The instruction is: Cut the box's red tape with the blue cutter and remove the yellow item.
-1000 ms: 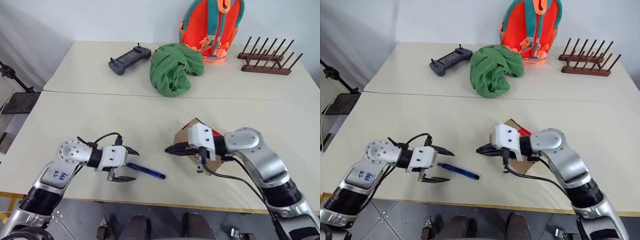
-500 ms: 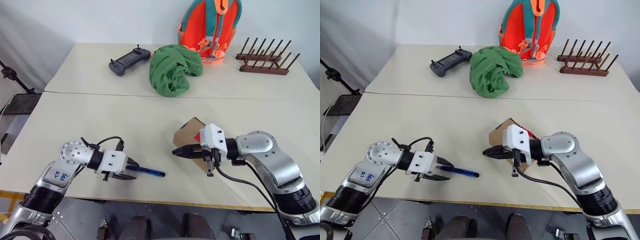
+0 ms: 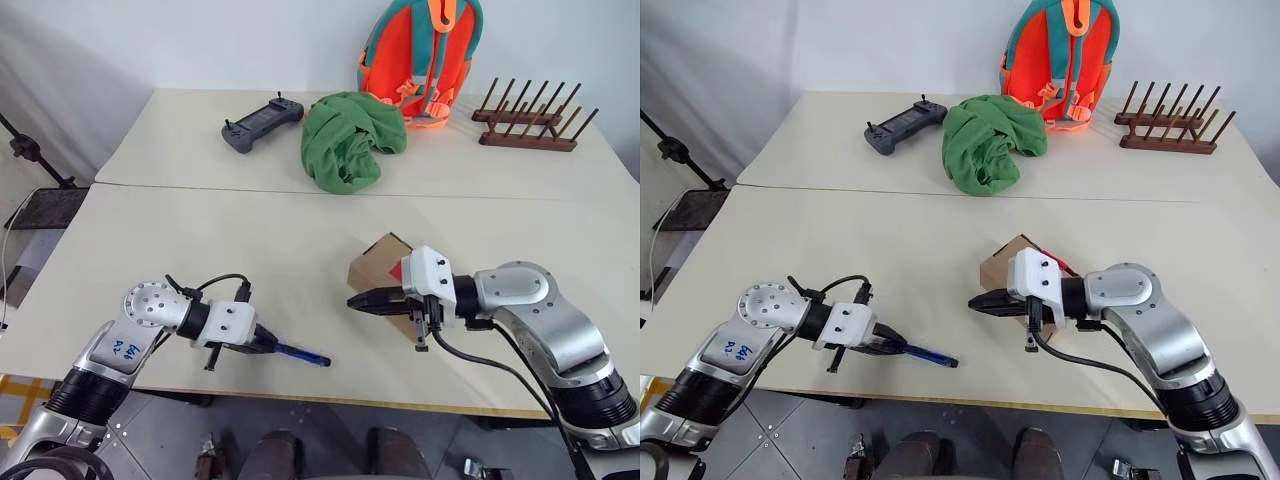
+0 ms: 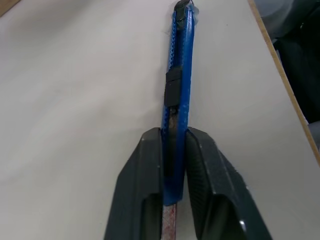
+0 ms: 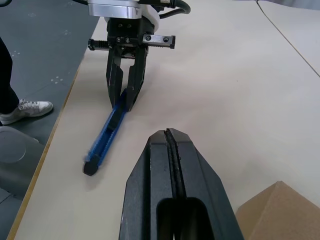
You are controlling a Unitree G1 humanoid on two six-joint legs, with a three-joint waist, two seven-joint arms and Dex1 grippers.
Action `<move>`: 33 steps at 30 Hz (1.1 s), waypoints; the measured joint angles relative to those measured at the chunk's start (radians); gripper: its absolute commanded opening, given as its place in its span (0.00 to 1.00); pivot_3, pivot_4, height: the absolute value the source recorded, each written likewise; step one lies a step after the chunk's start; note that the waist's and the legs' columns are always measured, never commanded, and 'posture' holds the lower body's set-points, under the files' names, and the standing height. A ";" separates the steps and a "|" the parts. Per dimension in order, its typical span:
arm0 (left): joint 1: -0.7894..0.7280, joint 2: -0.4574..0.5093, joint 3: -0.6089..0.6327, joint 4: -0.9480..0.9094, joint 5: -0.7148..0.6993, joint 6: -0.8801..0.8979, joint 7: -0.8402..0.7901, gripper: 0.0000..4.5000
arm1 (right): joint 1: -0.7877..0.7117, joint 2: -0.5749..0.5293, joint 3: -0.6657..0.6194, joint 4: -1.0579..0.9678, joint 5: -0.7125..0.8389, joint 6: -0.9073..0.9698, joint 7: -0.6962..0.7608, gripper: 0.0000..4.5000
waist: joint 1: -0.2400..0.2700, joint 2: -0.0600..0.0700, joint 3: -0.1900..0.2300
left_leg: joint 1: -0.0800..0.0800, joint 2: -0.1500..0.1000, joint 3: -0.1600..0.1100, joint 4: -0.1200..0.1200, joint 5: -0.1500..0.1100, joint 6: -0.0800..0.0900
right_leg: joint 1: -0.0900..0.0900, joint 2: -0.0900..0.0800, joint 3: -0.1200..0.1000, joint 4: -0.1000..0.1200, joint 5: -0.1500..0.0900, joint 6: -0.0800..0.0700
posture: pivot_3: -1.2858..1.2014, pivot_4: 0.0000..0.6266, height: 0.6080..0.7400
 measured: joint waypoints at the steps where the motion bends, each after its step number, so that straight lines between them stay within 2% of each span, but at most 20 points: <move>1: 0.000 0.000 -0.001 -0.001 0.000 0.000 0.001 0.09 | 0.000 -0.003 0.000 0.000 0.000 0.000 0.000 0.00 | 0.000 0.000 0.000 | 0.000 0.000 0.000 0.000 0.000 0.000 | 0.000 0.000 0.000 0.000 0.000 0.000 | 0.52 0.24 1.00; 6: 0.003 -0.001 -0.001 -0.004 0.000 0.001 0.021 0.09 | -0.013 -0.004 -0.005 -0.001 0.008 0.026 -0.015 0.00 | 0.001 0.000 0.000 | 0.000 -0.001 0.000 0.000 0.001 0.000 | 0.000 -0.001 0.000 0.000 0.000 0.000 | 0.52 0.24 1.00; 9: 0.011 -0.005 0.004 -0.009 0.000 0.001 0.041 0.09 | -0.022 -0.021 -0.023 -0.011 0.019 0.094 -0.047 0.13 | 0.003 0.000 0.000 | 0.000 -0.001 0.000 0.000 0.002 0.000 | 0.000 -0.002 0.000 -0.001 0.001 -0.001 | 0.52 0.24 1.00; 14: 0.023 -0.006 0.007 -0.019 0.000 0.003 0.074 0.09 | -0.027 -0.032 -0.027 -0.025 0.027 0.133 -0.066 0.49 | 0.003 0.001 0.000 | 0.000 -0.001 0.000 0.000 0.002 0.000 | 0.000 -0.002 0.000 -0.002 0.001 -0.002 | 0.52 0.24 1.00; 20: 0.031 -0.009 0.005 -0.045 0.009 0.032 0.120 0.09 | -0.027 -0.036 -0.027 -0.025 0.019 0.128 -0.074 0.97 | 0.003 0.001 0.001 | -0.001 -0.001 0.000 0.000 0.002 0.000 | 0.000 -0.002 0.000 -0.003 0.002 -0.002 | 0.52 0.24 1.00; 22: 0.032 -0.012 0.005 -0.070 0.009 0.095 0.127 0.09 | -0.027 -0.036 -0.026 -0.025 0.016 0.125 -0.075 0.99 | 0.003 0.001 0.001 | -0.001 -0.001 0.000 0.000 0.003 0.000 | 0.000 -0.002 0.000 -0.003 0.002 -0.002 | 0.52 0.24 1.00; 25: 0.024 -0.014 -0.001 -0.128 0.009 0.261 0.141 0.22 | -0.028 -0.036 -0.026 -0.024 0.013 0.111 -0.071 1.00 | 0.004 0.001 0.001 | -0.001 -0.001 0.000 0.000 0.003 0.001 | 0.001 -0.002 0.000 -0.003 0.002 -0.002 | 0.52 0.24 1.00; 27: 0.007 -0.014 -0.005 -0.158 0.014 0.364 0.152 0.35 | -0.037 -0.036 -0.025 -0.022 0.012 0.109 -0.069 1.00 | 0.002 0.001 0.001 | 0.000 -0.001 0.000 0.000 0.003 0.001 | 0.002 -0.002 0.000 -0.003 0.003 -0.002 | 0.52 0.24 1.00; 33: 0.001 -0.006 -0.007 -0.207 0.035 0.441 0.204 0.72 | -0.036 -0.036 -0.027 -0.022 0.022 0.109 -0.064 1.00 | 0.002 0.001 0.001 | 0.000 -0.001 0.000 -0.002 0.003 0.001 | 0.002 -0.002 0.000 -0.006 0.003 -0.002 | 0.52 0.24 1.00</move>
